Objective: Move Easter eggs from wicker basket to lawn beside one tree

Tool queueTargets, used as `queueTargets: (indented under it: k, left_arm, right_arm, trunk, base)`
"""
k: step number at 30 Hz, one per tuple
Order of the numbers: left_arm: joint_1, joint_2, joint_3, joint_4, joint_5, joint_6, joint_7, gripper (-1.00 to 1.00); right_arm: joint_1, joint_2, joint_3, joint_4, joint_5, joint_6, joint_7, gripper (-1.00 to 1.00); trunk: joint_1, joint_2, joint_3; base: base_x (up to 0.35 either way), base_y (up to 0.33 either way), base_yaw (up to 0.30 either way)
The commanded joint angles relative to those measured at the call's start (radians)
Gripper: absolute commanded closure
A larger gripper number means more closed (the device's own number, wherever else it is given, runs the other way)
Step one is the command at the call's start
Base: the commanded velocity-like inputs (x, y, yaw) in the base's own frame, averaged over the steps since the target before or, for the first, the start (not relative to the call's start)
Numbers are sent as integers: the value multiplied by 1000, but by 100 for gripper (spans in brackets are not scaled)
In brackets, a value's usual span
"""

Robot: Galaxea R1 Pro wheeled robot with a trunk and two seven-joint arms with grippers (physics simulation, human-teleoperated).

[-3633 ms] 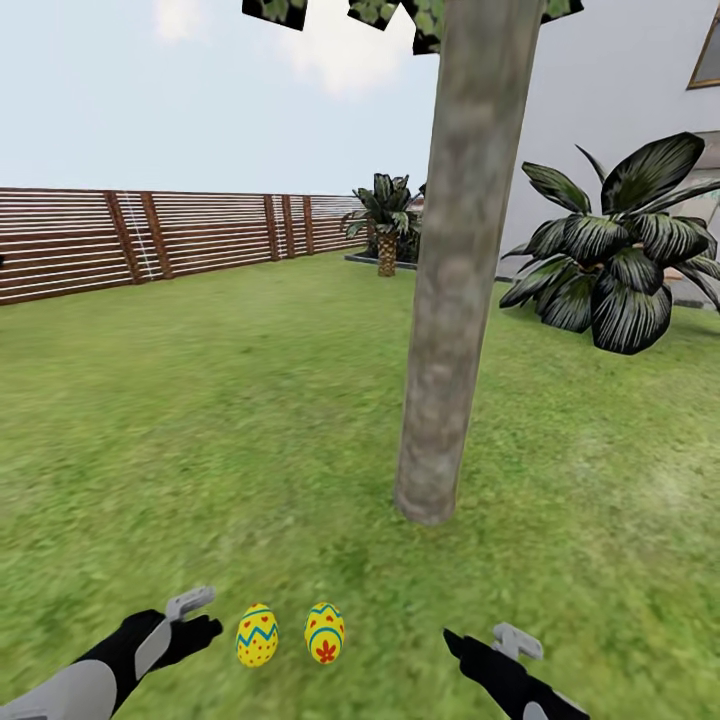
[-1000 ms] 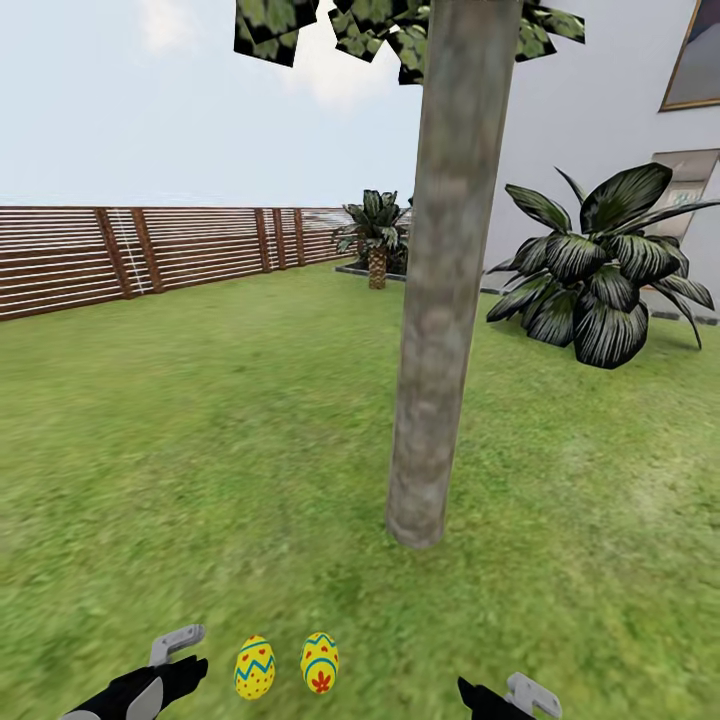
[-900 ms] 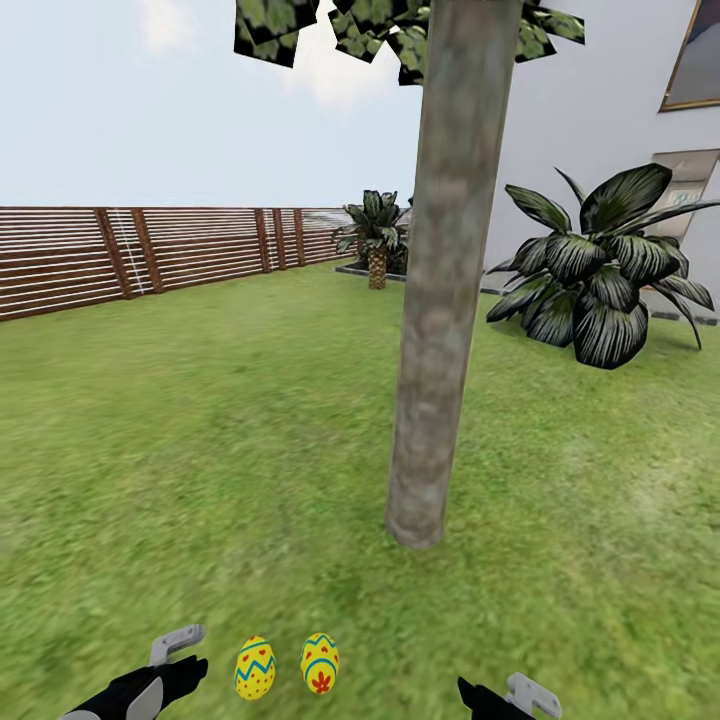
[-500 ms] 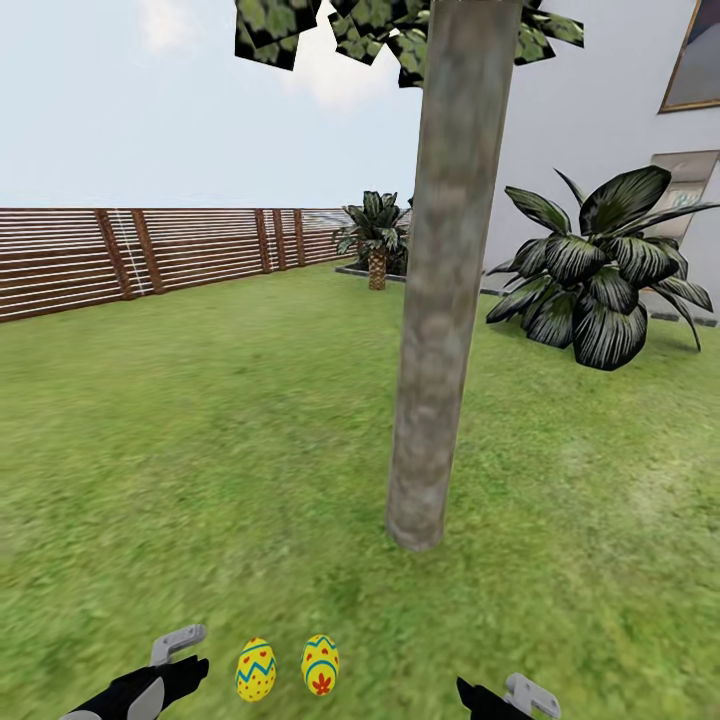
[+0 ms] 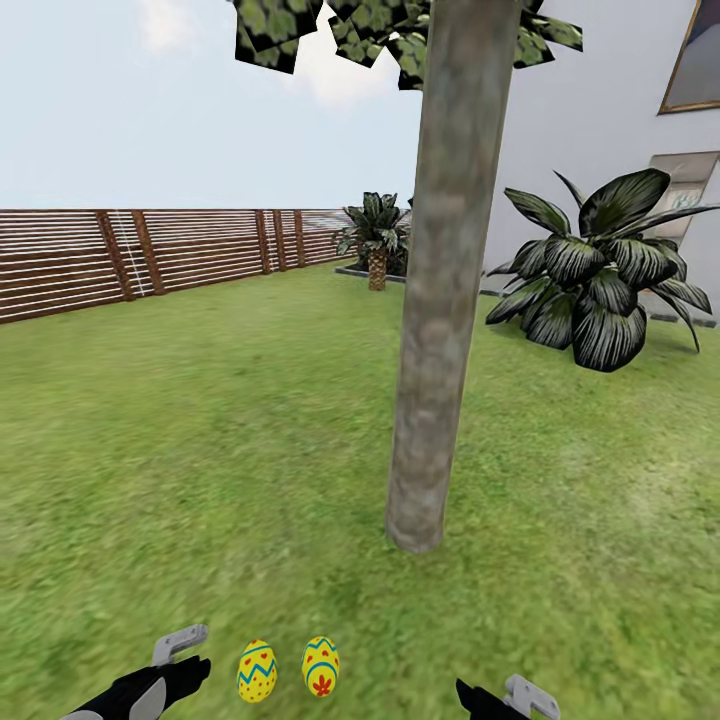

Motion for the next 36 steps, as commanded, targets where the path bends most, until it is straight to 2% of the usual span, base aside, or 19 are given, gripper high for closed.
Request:
queueTargets:
  k: [1, 7, 36]
  left_arm:
    - [0, 0, 6, -2, 3, 6, 2, -100]
    - [0, 0, 6, -2, 2, 6, 1, -100]
    - [1, 1, 6, -2, 2, 6, 1, -100]
  right_arm:
    - [0, -1, 4, -1, -8, -7, -4, -100]
    - [0, 0, 11, 3, -9, -54, -3, -100]
    - [-1, 2, 12, 8, -9, -61, -2, -100]
  trunk:
    - [-4, 6, 2]
    - [-27, 48, 21]
    - [-138, 251, 112]
  base:
    - [0, 0, 0]
    - [0, 0, 0]
    - [0, 0, 0]
